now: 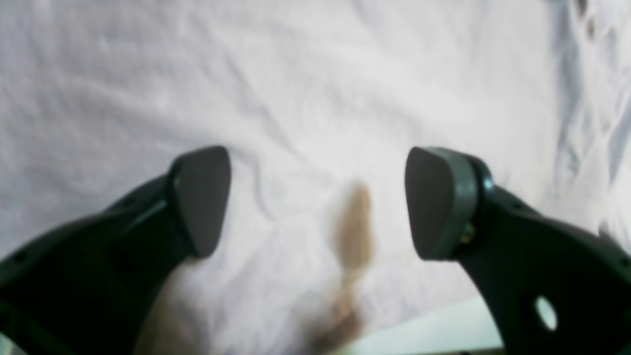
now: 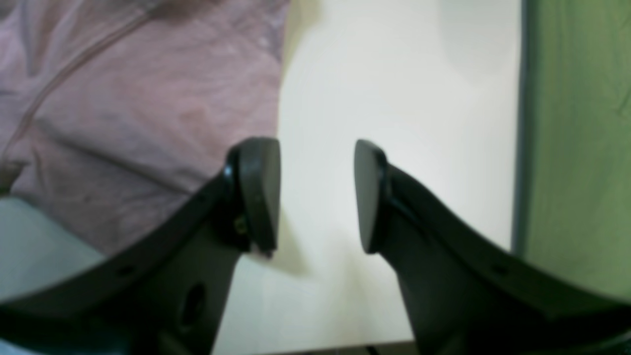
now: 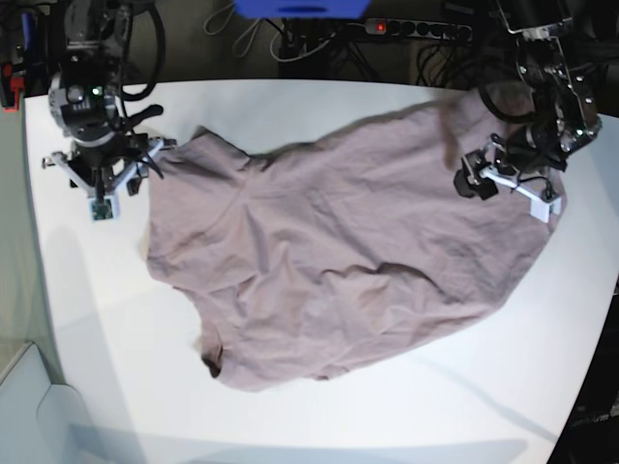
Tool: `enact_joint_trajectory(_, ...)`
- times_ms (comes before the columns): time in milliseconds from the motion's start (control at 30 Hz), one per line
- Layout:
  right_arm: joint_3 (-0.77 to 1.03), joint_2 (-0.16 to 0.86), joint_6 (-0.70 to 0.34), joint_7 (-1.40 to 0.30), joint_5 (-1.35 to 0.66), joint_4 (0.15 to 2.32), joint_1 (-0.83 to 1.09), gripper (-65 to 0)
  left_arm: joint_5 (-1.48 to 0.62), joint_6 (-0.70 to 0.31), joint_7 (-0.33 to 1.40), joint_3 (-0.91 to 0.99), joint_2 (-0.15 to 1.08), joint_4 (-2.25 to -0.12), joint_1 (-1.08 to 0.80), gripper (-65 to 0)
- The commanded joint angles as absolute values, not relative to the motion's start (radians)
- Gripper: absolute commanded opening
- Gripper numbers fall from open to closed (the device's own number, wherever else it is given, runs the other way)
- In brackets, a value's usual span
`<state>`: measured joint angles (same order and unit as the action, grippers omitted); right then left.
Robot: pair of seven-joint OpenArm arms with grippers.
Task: Layout the t-shirt on the table in an organized manner, then fold the t-shirt properly
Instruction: 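Release the shirt with both grippers and lift them, then grasp the shirt hem with both grippers and pull it flat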
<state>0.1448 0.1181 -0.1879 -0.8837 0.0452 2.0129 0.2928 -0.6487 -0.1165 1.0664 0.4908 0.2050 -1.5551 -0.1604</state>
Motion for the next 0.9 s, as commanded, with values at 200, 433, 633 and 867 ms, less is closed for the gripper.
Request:
enact_joint_trajectory(200, 0.068, 0.122, -0.308, -0.938, 0.039, 2.023, 0.136, -40.3, -0.651, -0.114, 1.053, 0.493, 0.239, -1.498, -0.179, -34.6)
enact_joint_trajectory(433, -0.024, 0.122, -0.308, -0.941, 0.038, 1.871, -0.018, -48.3, -0.644, -0.114, 1.052, 0.495, 0.243, -1.500, -0.206, -64.8)
enact_joint_trajectory(633, -0.035, 0.108, -0.308, -0.935, 0.038, 1.593, -0.177, -65.0, -0.642, -0.114, 1.043, 0.495, 0.243, -1.498, -0.236, -65.0)
enact_joint_trajectory(867, -0.035, 0.107, -0.308, -0.883, 0.038, 1.354, -0.206, -65.0, -0.642, -0.114, 1.043, 0.495, 0.243, -1.497, -0.251, -65.0)
